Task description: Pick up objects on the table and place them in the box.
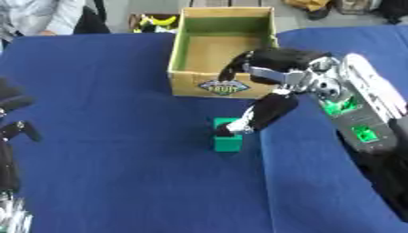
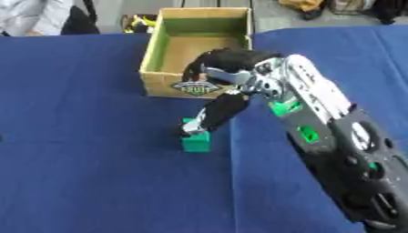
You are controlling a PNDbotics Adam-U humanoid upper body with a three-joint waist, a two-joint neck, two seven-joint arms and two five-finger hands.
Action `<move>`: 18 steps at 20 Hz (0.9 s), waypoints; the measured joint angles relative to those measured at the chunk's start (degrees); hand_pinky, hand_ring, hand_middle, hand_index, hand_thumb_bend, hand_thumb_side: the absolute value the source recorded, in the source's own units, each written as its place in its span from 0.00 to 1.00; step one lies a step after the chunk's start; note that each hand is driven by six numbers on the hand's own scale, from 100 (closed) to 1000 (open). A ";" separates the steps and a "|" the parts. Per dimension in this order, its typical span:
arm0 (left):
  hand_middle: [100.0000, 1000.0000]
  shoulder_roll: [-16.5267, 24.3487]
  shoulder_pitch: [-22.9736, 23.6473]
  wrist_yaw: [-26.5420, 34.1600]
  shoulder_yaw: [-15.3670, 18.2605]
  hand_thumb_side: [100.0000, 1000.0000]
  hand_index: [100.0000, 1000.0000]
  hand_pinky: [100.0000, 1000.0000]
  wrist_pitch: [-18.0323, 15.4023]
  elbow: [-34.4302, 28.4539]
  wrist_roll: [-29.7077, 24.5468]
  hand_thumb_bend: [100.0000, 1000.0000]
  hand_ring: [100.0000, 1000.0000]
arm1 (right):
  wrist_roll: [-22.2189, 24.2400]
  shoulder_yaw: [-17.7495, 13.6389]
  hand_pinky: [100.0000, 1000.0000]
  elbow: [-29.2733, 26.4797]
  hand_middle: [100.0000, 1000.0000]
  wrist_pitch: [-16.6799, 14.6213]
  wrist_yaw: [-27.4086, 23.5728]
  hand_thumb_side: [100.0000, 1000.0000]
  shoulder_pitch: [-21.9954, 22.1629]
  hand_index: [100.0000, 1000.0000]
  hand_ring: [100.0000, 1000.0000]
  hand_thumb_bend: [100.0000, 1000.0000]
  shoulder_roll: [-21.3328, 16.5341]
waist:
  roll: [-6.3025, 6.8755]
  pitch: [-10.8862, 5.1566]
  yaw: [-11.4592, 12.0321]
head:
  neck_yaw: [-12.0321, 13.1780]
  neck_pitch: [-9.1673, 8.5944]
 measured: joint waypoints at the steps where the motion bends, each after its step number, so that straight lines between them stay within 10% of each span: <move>1: 0.63 0.00 0.00 0.00 0.00 0.88 0.80 0.16 0.00 0.00 -0.01 0.02 0.64 | 0.24 0.20 0.82 0.09 0.79 -0.02 -0.33 0.59 0.13 0.89 0.96 0.47 0.00 | 0.00 0.03 0.00 | -0.01 0.00; 18: 0.63 -0.03 -0.10 0.00 -0.03 0.88 0.80 0.16 -0.05 0.00 -0.19 0.02 0.64 | 0.91 2.95 0.81 7.35 0.78 -0.70 -0.32 0.54 1.15 0.88 0.96 0.38 0.61 | -0.04 0.81 0.27 | -0.23 -0.73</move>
